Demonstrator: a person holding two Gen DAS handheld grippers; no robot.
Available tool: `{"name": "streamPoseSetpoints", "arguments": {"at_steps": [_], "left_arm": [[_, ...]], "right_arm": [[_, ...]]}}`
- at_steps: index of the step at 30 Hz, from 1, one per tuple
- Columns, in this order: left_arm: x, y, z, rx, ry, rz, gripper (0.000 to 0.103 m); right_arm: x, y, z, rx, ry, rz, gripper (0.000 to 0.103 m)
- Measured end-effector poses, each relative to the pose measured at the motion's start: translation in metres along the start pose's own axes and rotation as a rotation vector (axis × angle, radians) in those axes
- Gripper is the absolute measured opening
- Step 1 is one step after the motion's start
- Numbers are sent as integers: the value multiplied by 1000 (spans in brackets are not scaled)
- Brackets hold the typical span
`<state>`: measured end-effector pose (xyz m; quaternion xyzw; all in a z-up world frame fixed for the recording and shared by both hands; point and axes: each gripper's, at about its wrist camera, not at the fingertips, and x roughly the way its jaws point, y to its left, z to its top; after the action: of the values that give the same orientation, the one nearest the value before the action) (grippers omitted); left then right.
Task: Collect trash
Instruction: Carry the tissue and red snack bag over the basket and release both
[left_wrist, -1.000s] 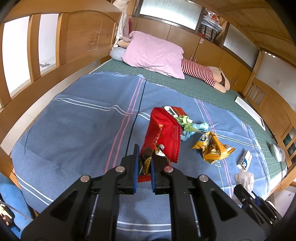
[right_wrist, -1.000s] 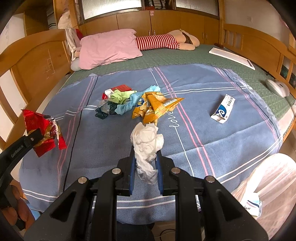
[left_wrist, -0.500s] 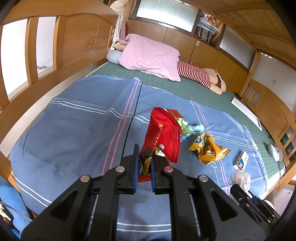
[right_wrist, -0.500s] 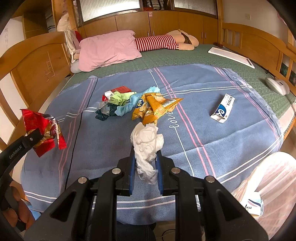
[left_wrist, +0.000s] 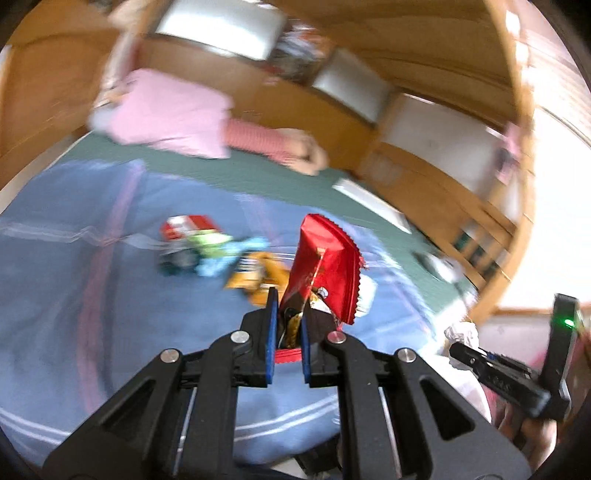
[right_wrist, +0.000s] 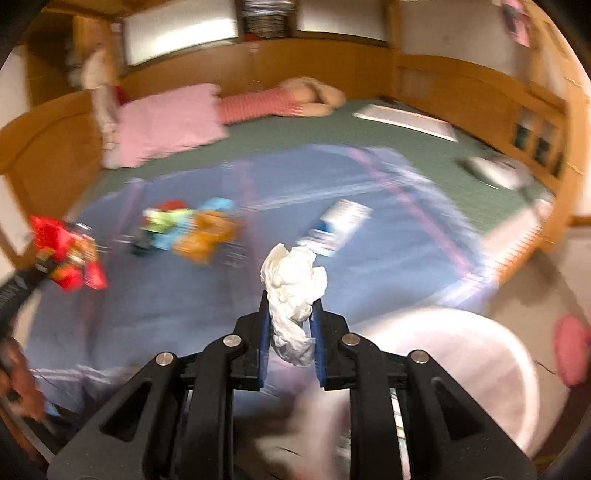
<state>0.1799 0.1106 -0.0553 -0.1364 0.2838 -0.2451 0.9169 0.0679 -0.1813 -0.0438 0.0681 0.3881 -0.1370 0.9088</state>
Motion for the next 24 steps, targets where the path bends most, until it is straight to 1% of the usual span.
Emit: {"name": "streamPoseSetpoints", "arguments": {"at_steps": [1, 2, 3, 4, 5, 6, 7, 8, 10, 12, 13, 14, 15, 16, 17, 20, 23, 24], "left_arm": [[3, -11, -3, 16, 12, -47, 11], [5, -23, -8, 25, 33, -109, 11], [9, -31, -10, 31, 51, -149, 11], [13, -43, -16, 42, 76, -202, 11], [18, -57, -23, 61, 108, -257, 11], [24, -70, -31, 79, 141, -304, 11], [29, -82, -39, 92, 167, -336, 11], [33, -93, -48, 108, 195, -369, 11], [43, -120, -67, 152, 257, -439, 11], [52, -146, -87, 203, 311, -497, 12], [56, -155, -94, 222, 335, -518, 12], [62, -165, -103, 242, 372, -541, 21], [67, -171, -108, 251, 397, -554, 49], [72, -176, -115, 253, 424, -557, 68], [77, -180, -121, 244, 444, -543, 88], [86, -178, -126, 218, 476, -522, 89], [86, -156, -111, 126, 436, -486, 89], [82, -142, -100, 84, 392, -449, 89]], "right_arm": [[-2, -23, -11, 15, 38, -46, 20], [0, -34, -17, 20, 66, -57, 20], [3, -43, -25, 19, 109, -61, 20], [9, -53, -36, 11, 174, -56, 22], [15, -59, -47, 1, 236, -48, 28], [19, -63, -53, -3, 267, -44, 33], [21, -74, -61, 24, 283, -48, 44], [19, -81, -63, 54, 269, -60, 57], [10, -102, -60, 153, 201, -92, 70], [-2, -121, -55, 234, 131, -110, 70], [-6, -127, -53, 250, 107, -123, 71], [-9, -132, -51, 258, 87, -137, 71], [-12, -136, -49, 262, 68, -152, 71], [-11, -139, -48, 263, 61, -156, 72], [-11, -141, -48, 264, 54, -159, 73], [-7, -148, -48, 282, 50, -157, 73], [1, -149, -44, 294, 58, -145, 73], [6, -146, -40, 296, 59, -132, 73]]}}
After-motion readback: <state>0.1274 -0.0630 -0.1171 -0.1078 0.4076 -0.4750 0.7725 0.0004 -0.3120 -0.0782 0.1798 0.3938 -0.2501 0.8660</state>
